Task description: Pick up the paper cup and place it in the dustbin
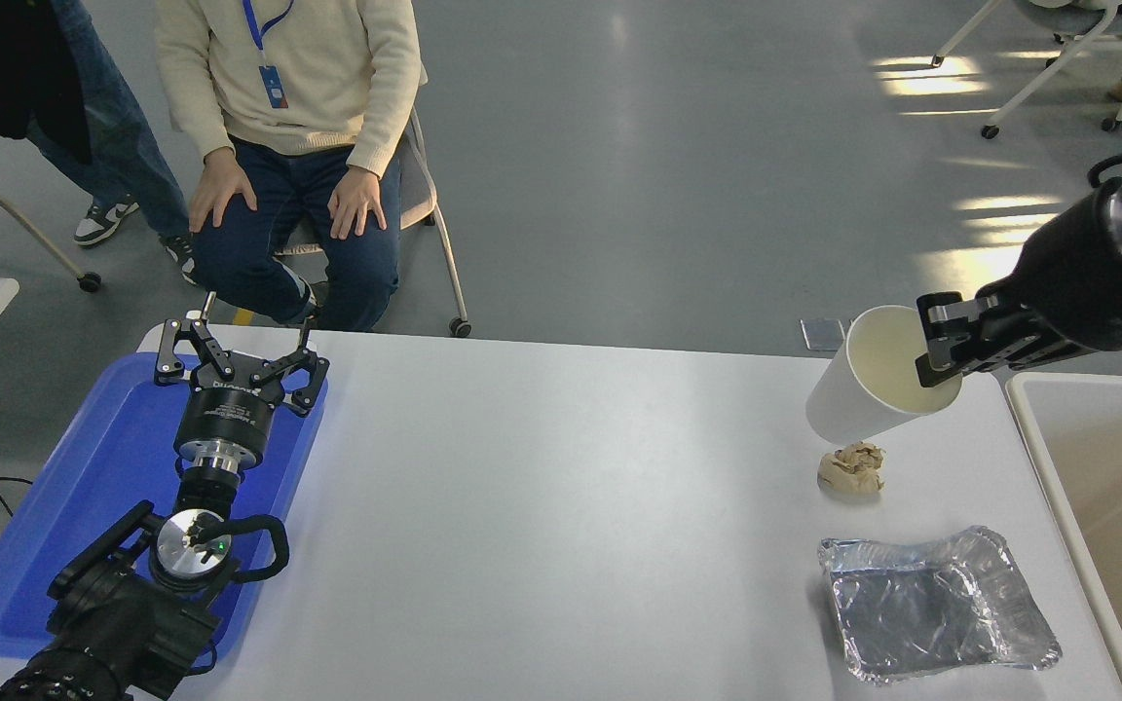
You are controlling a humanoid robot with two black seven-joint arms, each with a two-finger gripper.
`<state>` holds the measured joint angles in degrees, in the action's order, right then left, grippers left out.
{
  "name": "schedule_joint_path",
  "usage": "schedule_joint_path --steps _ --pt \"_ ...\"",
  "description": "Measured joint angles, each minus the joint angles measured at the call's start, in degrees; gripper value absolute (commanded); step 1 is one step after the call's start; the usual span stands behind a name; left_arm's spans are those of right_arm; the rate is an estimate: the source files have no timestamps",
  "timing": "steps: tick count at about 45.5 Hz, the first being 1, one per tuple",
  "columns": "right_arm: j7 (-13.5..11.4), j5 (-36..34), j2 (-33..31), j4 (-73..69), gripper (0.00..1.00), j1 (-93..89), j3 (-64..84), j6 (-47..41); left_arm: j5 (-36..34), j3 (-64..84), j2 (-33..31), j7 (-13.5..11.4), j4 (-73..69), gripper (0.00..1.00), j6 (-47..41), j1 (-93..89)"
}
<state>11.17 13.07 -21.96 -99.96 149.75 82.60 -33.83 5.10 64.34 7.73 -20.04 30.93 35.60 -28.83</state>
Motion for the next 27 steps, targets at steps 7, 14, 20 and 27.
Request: schedule_joint_path --steps 7,14,20,27 --pt "0.0 0.4 -1.3 0.0 0.0 0.2 2.3 -0.1 0.0 0.0 0.0 0.0 0.0 1.0 0.0 0.0" --pt "0.0 2.2 -3.4 0.3 0.0 0.3 6.1 0.1 0.0 0.0 0.0 0.0 0.0 1.0 0.0 0.0" --pt "0.0 4.7 -5.7 0.9 0.0 0.4 9.6 0.4 0.0 0.0 0.0 0.0 0.0 1.0 0.0 0.0" --pt "0.0 8.1 -9.4 2.4 0.0 0.4 13.7 0.6 0.1 0.0 0.0 0.0 0.0 1.0 0.0 0.0"
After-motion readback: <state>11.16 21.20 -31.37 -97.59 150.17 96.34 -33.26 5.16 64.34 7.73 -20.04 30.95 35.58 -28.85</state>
